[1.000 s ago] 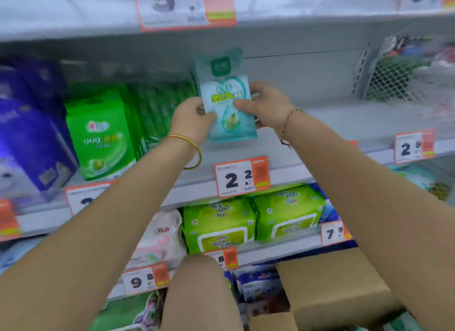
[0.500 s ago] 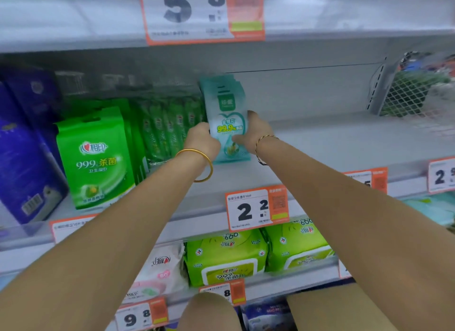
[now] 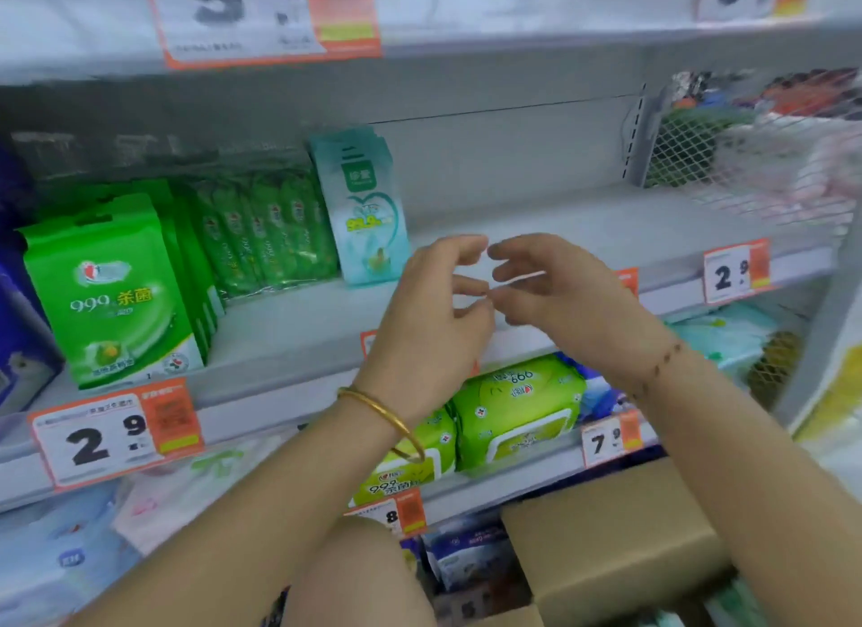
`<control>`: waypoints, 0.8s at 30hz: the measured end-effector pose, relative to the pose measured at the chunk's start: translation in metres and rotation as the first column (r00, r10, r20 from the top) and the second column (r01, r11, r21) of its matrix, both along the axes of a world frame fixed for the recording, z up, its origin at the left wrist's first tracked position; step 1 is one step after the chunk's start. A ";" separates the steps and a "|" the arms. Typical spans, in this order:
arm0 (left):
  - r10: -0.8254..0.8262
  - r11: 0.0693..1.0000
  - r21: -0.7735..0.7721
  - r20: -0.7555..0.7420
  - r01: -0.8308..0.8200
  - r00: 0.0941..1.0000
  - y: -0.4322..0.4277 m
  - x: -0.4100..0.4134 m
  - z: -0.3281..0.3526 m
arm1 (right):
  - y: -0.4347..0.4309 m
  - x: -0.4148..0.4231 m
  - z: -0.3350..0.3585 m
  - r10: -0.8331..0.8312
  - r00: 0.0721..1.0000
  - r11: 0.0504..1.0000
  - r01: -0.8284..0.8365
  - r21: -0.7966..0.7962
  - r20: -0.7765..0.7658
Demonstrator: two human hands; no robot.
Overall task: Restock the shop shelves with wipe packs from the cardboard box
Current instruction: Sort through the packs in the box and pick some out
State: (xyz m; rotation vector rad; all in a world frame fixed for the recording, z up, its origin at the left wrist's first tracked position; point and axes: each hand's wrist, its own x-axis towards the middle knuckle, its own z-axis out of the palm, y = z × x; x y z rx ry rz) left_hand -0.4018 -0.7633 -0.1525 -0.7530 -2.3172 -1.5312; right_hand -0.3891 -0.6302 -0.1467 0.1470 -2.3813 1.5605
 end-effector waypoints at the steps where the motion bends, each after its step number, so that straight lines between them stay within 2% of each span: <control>1: -0.072 0.997 -0.017 0.014 0.072 0.997 0.012 0.009 -0.008 | 0.014 0.024 -0.011 0.028 0.999 0.999 -0.027 -0.033 0.027; 4: -0.177 0.968 -0.161 0.104 0.193 0.979 0.054 0.024 -0.048 | 0.061 0.075 -0.063 -0.022 0.981 0.990 0.048 -0.130 0.194; 6: -0.222 0.919 -0.281 0.215 0.278 0.951 0.083 0.033 -0.087 | 0.097 0.094 -0.116 -0.102 0.920 0.980 0.157 -0.118 0.378; 9: -0.267 0.799 -0.424 0.386 0.427 0.883 0.129 0.045 -0.148 | 0.148 0.107 -0.213 -0.208 0.717 0.964 0.265 0.016 0.665; 11: -0.289 0.691 -0.502 0.468 0.521 0.835 0.156 0.054 -0.182 | 0.174 0.115 -0.272 -0.329 0.557 0.936 0.303 0.183 0.763; 14: -0.293 0.562 -0.530 0.591 0.636 0.751 0.182 0.067 -0.216 | 0.202 0.131 -0.335 -0.509 0.394 0.859 0.288 0.424 0.765; 17: -0.273 0.481 -0.539 0.658 0.692 0.702 0.193 0.071 -0.239 | 0.220 0.138 -0.362 -0.622 0.264 0.779 0.307 0.547 0.738; 20: -0.249 0.431 -0.556 0.684 0.711 0.686 0.200 0.065 -0.251 | 0.236 0.132 -0.385 -0.689 0.233 0.724 0.266 0.637 0.686; 24: -0.224 0.467 -0.530 0.704 0.708 0.674 0.204 0.058 -0.259 | 0.248 0.130 -0.418 -0.735 0.173 0.670 0.334 0.663 0.655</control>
